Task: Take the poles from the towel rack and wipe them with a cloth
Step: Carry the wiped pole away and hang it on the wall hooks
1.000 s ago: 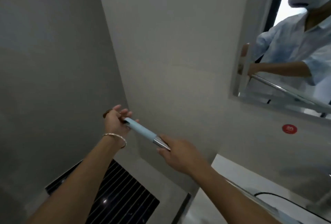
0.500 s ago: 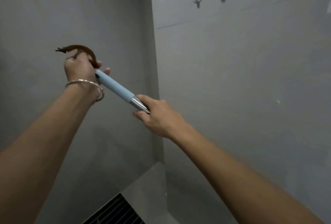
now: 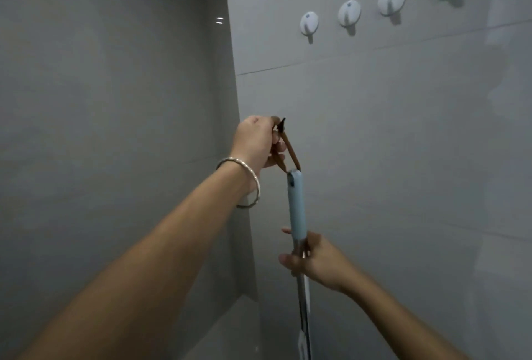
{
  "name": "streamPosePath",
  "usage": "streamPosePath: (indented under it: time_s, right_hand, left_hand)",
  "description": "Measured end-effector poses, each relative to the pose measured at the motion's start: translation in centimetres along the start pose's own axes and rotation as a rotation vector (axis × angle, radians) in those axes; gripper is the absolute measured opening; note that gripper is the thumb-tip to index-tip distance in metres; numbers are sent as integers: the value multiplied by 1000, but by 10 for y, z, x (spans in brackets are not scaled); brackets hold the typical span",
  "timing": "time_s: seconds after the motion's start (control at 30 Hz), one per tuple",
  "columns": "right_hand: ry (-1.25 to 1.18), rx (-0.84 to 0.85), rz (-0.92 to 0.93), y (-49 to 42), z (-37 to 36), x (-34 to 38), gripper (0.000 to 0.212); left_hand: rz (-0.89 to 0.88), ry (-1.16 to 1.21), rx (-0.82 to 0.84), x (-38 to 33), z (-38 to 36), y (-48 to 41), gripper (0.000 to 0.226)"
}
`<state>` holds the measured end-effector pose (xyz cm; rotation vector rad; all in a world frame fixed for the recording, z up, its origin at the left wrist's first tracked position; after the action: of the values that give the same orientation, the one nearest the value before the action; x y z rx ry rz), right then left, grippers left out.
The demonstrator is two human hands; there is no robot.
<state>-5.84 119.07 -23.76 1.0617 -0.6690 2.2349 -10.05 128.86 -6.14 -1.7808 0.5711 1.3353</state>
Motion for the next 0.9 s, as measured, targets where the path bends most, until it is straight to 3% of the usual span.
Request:
streamPosePath:
  time_s: [0.23,0.4,0.7,0.9]
  right_hand:
    - [-440,-349,90,5,112,21,15]
    - [-346,-497,157,18,180,3,15]
    - [-259,-516,276,14,301,-3,17]
    - [-158,-542,336,1,368,10,13]
  left_hand:
    - [7,-70,351,26,-109,1,22]
    - [-26,-136,463,29,-167,-4,23]
    - [-233,-459,658,13,-251,-36,16]
    - [-346,-397,650,-11,-299,-66,18]
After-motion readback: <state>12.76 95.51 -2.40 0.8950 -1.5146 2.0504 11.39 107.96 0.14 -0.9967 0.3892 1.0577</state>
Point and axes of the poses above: each hand's wrist, its own y-axis away from the middle knuckle, its own z-axis out of the back of the hand, x = y × z, the point moved 8 cm from there along -y, towards the middle knuckle, and after that the axes turned 1 degree about z, right-handed, at the moved point
